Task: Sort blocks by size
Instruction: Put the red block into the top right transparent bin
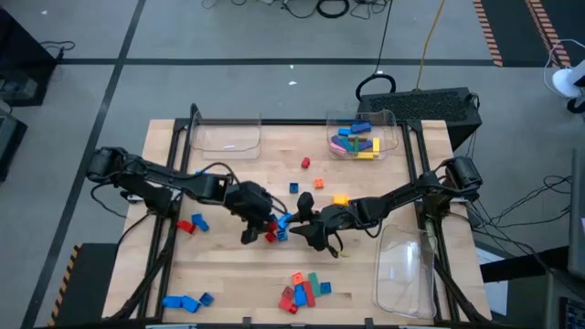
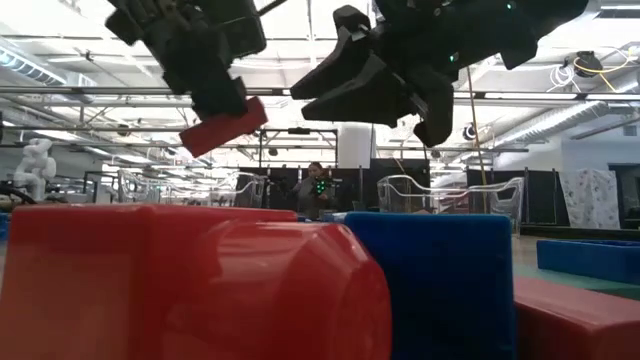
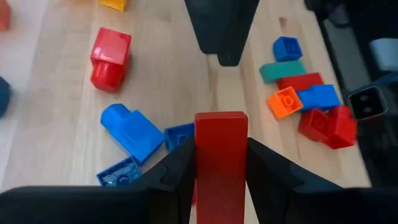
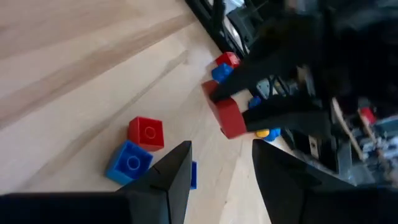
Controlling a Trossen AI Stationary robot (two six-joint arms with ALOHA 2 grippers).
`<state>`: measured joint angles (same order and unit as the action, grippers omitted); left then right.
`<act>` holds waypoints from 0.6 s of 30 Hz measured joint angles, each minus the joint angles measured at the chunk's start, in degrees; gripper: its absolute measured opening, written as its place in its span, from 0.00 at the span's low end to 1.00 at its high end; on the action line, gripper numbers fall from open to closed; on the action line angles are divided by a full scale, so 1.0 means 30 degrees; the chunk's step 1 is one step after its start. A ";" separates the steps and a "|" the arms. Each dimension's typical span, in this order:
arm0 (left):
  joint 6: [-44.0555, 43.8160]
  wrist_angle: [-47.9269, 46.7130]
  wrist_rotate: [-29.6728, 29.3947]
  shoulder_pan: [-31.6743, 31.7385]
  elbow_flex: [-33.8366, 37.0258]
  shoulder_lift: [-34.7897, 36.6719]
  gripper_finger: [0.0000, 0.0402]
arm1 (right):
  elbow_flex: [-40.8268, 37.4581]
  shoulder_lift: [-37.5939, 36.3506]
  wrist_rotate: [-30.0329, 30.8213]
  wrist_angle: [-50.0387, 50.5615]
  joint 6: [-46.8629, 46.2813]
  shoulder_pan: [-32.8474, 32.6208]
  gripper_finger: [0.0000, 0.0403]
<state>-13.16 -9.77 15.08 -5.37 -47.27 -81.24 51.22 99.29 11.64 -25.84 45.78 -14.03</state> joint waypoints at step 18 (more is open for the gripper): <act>-0.0007 0.3178 0.2024 0.1257 -0.0015 -0.1256 0.30 | 0.0000 0.0000 -0.1501 -0.0586 0.1547 0.1044 0.39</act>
<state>-13.18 -0.23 21.15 -1.60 -47.31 -85.01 51.22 99.29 7.14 -27.60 50.42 -10.90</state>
